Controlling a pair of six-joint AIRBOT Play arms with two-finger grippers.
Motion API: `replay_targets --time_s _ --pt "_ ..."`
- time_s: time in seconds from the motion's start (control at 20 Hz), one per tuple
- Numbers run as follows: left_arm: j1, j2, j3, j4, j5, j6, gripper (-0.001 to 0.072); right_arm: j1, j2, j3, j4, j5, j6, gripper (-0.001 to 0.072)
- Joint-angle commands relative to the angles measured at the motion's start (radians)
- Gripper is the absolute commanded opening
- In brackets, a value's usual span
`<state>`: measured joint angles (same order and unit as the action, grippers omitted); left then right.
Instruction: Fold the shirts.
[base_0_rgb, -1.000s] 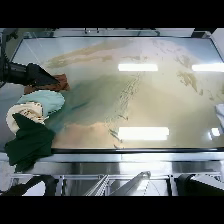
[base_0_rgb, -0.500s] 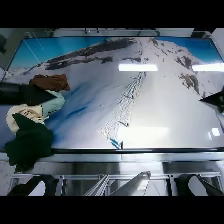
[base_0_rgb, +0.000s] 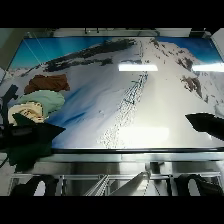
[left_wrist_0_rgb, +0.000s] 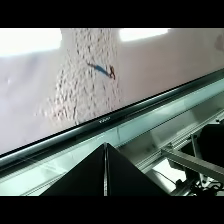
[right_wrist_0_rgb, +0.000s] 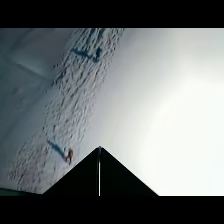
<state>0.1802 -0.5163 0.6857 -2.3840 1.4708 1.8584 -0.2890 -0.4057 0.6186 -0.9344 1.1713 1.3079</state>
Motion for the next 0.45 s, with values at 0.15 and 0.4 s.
replay_targets --time_s 0.15,0.4 --pt "0.001 0.09 -0.028 0.002 -0.075 -0.008 0.0011 0.009 0.017 -0.014 0.019 -0.02 0.0 0.0017" --pt "0.001 0.093 -0.028 0.001 -0.073 -0.009 0.0011 0.009 0.017 -0.014 0.019 -0.02 0.0 0.0017"
